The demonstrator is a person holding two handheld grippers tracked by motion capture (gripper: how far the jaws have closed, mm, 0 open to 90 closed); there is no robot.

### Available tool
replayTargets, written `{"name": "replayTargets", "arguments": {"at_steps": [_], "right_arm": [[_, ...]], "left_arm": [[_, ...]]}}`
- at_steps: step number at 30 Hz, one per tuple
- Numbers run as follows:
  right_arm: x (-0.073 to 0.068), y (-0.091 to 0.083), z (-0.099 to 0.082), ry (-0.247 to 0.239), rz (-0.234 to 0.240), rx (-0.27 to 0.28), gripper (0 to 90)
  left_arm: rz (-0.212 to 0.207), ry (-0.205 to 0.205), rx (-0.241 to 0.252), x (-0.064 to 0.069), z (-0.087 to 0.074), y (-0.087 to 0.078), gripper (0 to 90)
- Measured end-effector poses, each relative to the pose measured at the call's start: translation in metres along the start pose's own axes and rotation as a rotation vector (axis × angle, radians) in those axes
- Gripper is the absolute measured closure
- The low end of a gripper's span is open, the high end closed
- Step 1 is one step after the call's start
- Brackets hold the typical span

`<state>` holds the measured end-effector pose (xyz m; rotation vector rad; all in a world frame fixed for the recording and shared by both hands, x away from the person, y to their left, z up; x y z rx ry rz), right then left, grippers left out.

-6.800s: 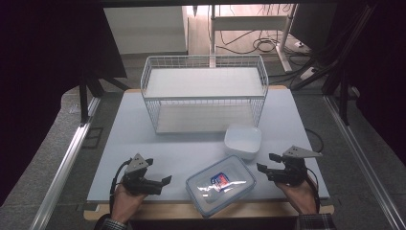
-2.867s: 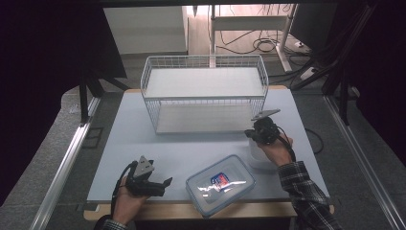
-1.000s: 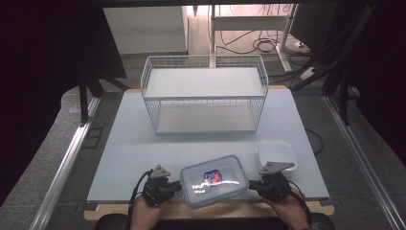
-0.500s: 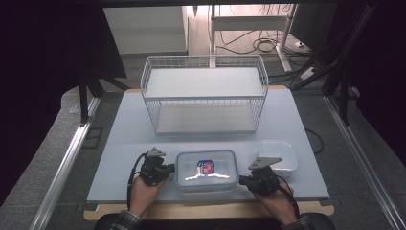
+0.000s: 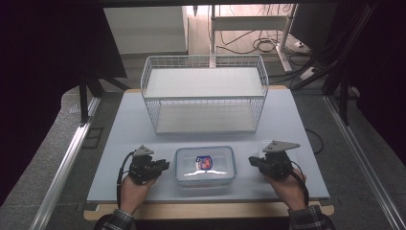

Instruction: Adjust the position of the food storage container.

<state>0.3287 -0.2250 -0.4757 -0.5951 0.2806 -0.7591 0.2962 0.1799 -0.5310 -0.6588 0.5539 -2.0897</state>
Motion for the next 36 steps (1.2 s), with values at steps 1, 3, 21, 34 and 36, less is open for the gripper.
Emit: {"name": "replayTargets", "arguments": {"at_steps": [1,3,21,34,36], "right_arm": [[0.007,0.003,0.0,0.015,-0.013,-0.006,88.5],[0.016,0.009,0.0,0.041,-0.012,-0.015,88.6],[0.033,-0.008,-0.008,0.041,-0.067,0.005,81.7],[0.003,-0.015,-0.019,-0.042,0.072,0.047,15.4],[0.002,-0.014,-0.021,-0.032,0.079,0.042,13.6]], "left_arm": [[0.0,0.012,-0.005,0.001,-0.001,0.0,67.8],[0.011,0.022,-0.015,0.001,-0.004,0.0,61.1],[0.067,0.1,0.045,-0.005,-0.015,-0.019,30.5],[0.027,0.174,0.063,-0.004,-0.024,-0.027,4.5],[0.04,0.19,0.057,-0.004,-0.024,-0.026,4.2]]}}
Point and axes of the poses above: each handheld gripper's, and its own axes: y roughly forward along the jaws, z roughly out of its top, x roughly to its right, the point moved 2 cm from there along y, roughly forward along the jaws, and after that the axes turned 5 degrees about x, right-handed, at the moved point
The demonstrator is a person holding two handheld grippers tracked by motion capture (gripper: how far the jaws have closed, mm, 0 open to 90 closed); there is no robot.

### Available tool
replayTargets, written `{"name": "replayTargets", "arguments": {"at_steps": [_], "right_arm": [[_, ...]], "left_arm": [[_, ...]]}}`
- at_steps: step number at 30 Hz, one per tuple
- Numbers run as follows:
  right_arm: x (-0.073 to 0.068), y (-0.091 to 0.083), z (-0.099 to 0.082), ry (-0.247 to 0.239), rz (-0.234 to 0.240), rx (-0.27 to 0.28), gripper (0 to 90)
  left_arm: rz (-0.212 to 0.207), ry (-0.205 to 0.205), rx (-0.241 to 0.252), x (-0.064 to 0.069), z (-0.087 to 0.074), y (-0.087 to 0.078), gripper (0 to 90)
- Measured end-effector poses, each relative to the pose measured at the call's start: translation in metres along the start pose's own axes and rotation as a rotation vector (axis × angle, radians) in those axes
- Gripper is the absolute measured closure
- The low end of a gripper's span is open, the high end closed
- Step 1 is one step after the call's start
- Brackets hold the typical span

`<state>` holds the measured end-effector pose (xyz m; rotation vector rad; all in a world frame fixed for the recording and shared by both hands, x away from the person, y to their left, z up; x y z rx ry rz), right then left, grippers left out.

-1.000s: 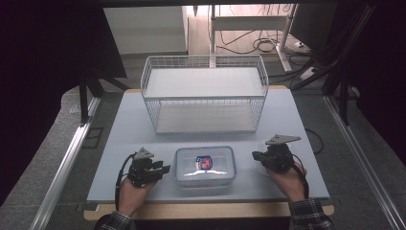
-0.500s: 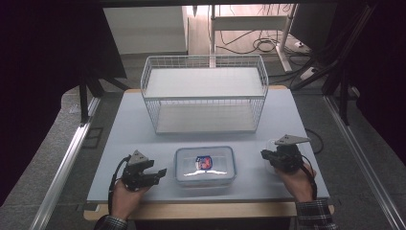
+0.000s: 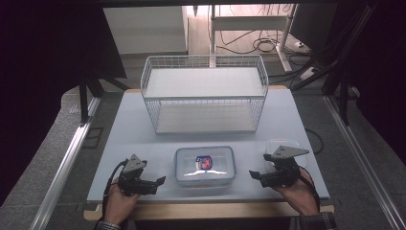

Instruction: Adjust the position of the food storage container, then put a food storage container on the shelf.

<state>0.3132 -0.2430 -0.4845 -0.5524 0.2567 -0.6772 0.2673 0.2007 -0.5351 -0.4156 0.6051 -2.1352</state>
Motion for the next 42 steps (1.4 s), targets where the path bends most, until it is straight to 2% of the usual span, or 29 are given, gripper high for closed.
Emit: {"name": "replayTargets", "arguments": {"at_steps": [6,10,15,19,22,27,28,31,34,36,42], "right_arm": [[-0.003,0.003,0.001,0.008,0.019,0.016,8.2],[-0.005,0.005,0.003,0.012,0.02,0.027,6.1],[-0.01,0.01,0.008,0.033,0.048,0.025,3.0],[-0.014,0.013,0.012,0.027,0.048,0.019,3.4],[-0.02,0.016,0.017,-0.01,0.024,-0.01,7.9],[-0.026,0.023,0.025,-0.005,0.057,-0.041,8.3],[-0.028,0.027,0.027,0.0,0.077,-0.046,9.4],[-0.029,0.033,0.03,-0.001,0.086,-0.048,10.5],[-0.03,0.045,0.038,0.011,0.117,-0.037,12.2],[-0.03,0.049,0.04,0.012,0.12,-0.041,12.2],[-0.028,0.068,0.039,0.051,0.154,-0.086,9.2]], "left_arm": [[0.017,0.029,0.004,0.001,0.002,0.0,2.7],[0.005,0.002,-0.022,0.002,0.006,-0.002,4.3],[-0.012,0.01,-0.048,0.007,0.012,-0.006,3.6],[-0.083,-0.02,-0.019,0.009,0.019,-0.01,4.0],[-0.072,-0.007,-0.019,0.01,0.025,-0.01,6.6],[-0.096,-0.011,0.003,0.014,0.038,-0.009,9.2],[-0.101,-0.009,0.005,0.015,0.041,-0.007,9.2],[-0.12,-0.005,-0.003,0.017,0.046,-0.001,9.1],[-0.155,-0.025,-0.013,0.018,0.049,0.007,9.6],[-0.169,-0.032,-0.022,0.018,0.052,0.012,9.7],[-0.257,-0.076,-0.053,0.017,0.054,0.032,7.3]]}}
Point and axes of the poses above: each handheld gripper's, and its own axes: y roughly forward along the jaws, z roughly out of its top, x roughly to its right, the point moved 2 cm from there along y, roughly forward along the jaws, and after that the axes turned 5 degrees about x, right-handed, at the moved point
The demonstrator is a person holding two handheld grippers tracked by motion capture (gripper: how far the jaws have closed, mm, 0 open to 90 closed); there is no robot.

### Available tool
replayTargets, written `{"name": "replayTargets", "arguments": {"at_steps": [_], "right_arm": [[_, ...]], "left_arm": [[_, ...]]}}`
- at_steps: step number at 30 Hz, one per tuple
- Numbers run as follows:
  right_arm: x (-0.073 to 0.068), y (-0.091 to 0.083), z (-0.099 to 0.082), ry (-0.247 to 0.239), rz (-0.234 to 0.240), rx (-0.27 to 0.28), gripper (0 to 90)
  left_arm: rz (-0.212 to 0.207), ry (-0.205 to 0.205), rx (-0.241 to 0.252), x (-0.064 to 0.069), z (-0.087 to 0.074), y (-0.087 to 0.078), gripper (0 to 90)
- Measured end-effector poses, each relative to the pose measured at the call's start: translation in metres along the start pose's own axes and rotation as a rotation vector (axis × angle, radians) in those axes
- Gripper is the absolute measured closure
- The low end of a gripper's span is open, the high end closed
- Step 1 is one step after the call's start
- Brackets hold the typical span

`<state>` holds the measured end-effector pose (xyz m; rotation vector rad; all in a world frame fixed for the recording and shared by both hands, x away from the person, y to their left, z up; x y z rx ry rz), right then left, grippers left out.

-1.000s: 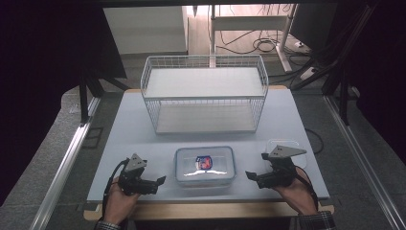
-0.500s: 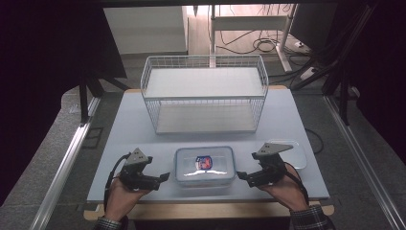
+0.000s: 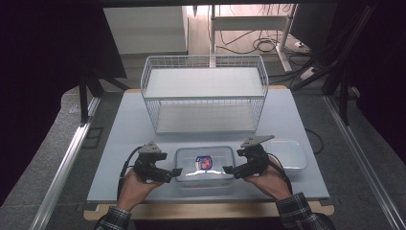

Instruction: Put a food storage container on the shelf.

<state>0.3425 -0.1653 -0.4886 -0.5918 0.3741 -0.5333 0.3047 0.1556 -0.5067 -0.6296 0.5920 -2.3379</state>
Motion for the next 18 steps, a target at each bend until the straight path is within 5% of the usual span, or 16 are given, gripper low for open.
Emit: {"name": "replayTargets", "arguments": {"at_steps": [3,5,9,13,18], "right_arm": [[0.004,0.007,-0.005,0.043,0.032,-0.027,7.3],[0.006,0.01,-0.007,0.086,0.076,-0.032,6.7],[0.009,0.014,-0.009,0.136,0.119,-0.049,6.5],[0.011,0.019,-0.01,0.188,0.161,-0.061,7.0],[0.009,0.013,-0.01,0.198,0.159,-0.081,14.1]], "left_arm": [[-0.035,-0.02,-0.039,-0.003,-0.002,0.012,5.2],[-0.121,-0.068,-0.05,-0.005,-0.006,0.02,4.1],[-0.187,-0.125,-0.072,-0.007,-0.009,0.027,1.3],[-0.195,-0.136,-0.085,-0.007,-0.009,0.026,3.1],[-0.197,-0.161,-0.062,-0.007,-0.013,0.014,12.8]]}}
Point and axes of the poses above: each handheld gripper's, and its own axes: y roughly forward along the jaws, z roughly out of its top, x roughly to its right, the point moved 2 cm from there along y, roughly forward along the jaws, and after that the axes turned 5 degrees about x, right-handed, at the moved point
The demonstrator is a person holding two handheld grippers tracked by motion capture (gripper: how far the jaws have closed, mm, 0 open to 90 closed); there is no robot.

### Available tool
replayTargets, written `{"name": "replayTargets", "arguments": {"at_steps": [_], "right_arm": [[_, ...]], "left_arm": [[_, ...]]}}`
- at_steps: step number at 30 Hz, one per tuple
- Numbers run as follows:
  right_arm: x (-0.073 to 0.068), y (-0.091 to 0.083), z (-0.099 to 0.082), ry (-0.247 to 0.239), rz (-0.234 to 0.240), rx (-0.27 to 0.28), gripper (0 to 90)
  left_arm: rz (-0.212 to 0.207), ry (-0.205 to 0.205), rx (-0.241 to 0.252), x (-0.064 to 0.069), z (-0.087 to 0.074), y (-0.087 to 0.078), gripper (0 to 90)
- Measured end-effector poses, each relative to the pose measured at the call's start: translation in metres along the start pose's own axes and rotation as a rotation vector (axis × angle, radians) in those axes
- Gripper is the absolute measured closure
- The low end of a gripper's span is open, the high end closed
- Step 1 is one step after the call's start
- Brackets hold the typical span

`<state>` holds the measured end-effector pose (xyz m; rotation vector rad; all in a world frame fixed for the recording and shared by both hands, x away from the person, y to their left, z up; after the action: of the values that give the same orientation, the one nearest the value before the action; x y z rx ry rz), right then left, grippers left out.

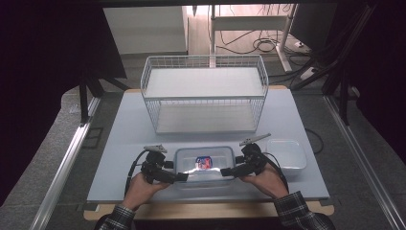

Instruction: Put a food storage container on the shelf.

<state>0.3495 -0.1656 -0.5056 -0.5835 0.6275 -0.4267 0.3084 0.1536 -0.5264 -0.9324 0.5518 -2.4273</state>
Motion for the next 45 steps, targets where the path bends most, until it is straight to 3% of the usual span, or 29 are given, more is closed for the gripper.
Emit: {"name": "replayTargets", "arguments": {"at_steps": [1,2,6,7,9,19,22,33,37,45], "right_arm": [[-0.001,-0.002,-0.001,0.013,0.006,-0.007,16.7],[0.0,-0.005,-0.004,0.057,0.026,-0.013,21.6],[-0.001,-0.01,-0.008,0.076,0.051,-0.022,28.4],[-0.002,-0.012,-0.009,0.078,0.06,-0.027,31.0],[-0.002,-0.015,-0.008,0.083,0.067,-0.023,35.3],[0.011,-0.02,-0.003,0.181,0.111,0.023,45.8],[0.009,-0.022,-0.004,0.181,0.1,0.032,48.4],[-0.004,-0.026,-0.003,0.139,0.029,0.09,52.9],[-0.005,-0.025,-0.002,0.119,0.023,0.101,52.9],[-0.012,-0.034,0.009,0.073,0.011,0.147,52.8]], "left_arm": [[-0.007,-0.014,0.011,-0.001,-0.002,-0.003,16.9],[-0.011,-0.021,0.025,0.001,-0.006,-0.006,21.2],[-0.002,-0.017,0.053,0.006,-0.011,-0.014,27.2],[-0.008,-0.043,0.084,0.006,-0.012,-0.017,32.1],[-0.013,-0.053,0.098,0.006,-0.013,-0.019,38.3],[-0.012,-0.095,0.129,0.004,-0.012,-0.019,41.1],[-0.012,-0.112,0.158,0.004,-0.012,-0.021,44.5],[0.065,-0.081,0.207,0.011,-0.005,-0.025,48.0],[0.065,-0.089,0.215,0.01,-0.005,-0.027,48.3],[0.069,-0.031,0.235,0.016,0.016,-0.038,48.5]]}}
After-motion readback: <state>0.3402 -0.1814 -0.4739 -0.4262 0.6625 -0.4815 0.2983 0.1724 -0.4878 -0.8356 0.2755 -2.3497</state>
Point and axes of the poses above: each handheld gripper's, and its own axes: y roughly forward along the jaws, z roughly out of its top, x roughly to its right, the point moved 2 cm from there along y, roughly forward along the jaws, and after that the axes turned 5 degrees about x, right-handed, at the moved point
